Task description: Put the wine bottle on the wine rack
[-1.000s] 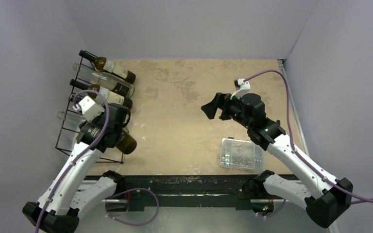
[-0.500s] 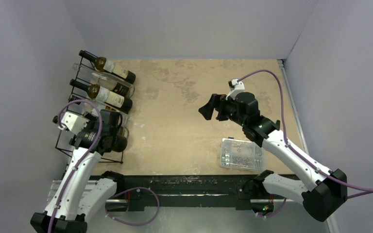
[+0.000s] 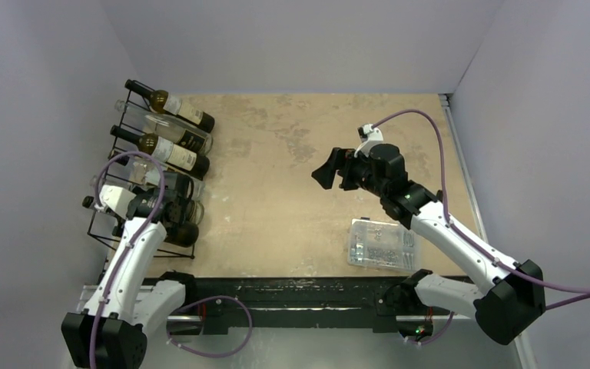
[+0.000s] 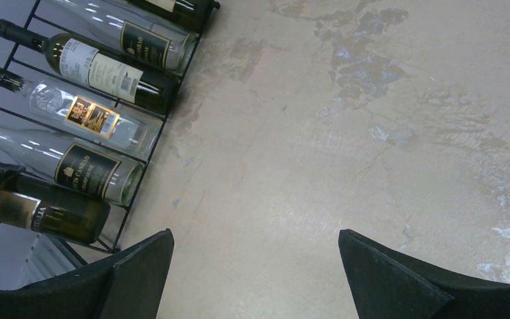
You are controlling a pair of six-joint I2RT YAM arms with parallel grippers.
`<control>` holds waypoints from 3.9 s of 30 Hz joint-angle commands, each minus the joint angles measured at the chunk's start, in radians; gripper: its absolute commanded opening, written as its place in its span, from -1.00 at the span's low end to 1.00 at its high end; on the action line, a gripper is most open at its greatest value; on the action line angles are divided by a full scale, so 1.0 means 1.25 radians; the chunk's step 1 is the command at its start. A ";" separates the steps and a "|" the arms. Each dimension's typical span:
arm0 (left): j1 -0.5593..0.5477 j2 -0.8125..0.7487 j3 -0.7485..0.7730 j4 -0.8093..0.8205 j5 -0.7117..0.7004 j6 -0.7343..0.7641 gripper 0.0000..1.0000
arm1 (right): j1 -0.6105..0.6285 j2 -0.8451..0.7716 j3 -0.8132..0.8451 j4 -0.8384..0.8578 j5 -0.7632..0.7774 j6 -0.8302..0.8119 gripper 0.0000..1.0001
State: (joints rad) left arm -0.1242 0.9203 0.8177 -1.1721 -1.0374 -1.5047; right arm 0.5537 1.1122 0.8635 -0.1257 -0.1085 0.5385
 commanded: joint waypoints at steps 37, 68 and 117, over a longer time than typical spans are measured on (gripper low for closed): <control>0.042 0.080 -0.013 -0.094 0.000 -0.152 -0.84 | -0.035 -0.069 -0.050 0.046 -0.049 0.029 0.98; 0.046 0.063 -0.014 -0.081 0.018 -0.108 0.79 | -0.039 -0.087 -0.065 0.043 -0.058 0.043 0.98; 0.047 -0.283 0.333 0.451 1.009 0.950 0.99 | -0.041 -0.312 0.334 -0.256 0.226 -0.229 0.98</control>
State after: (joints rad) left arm -0.0677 0.5499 1.1473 -0.6941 0.0097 -0.4625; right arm 0.5091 0.7811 1.2228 -0.4427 0.1036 0.3214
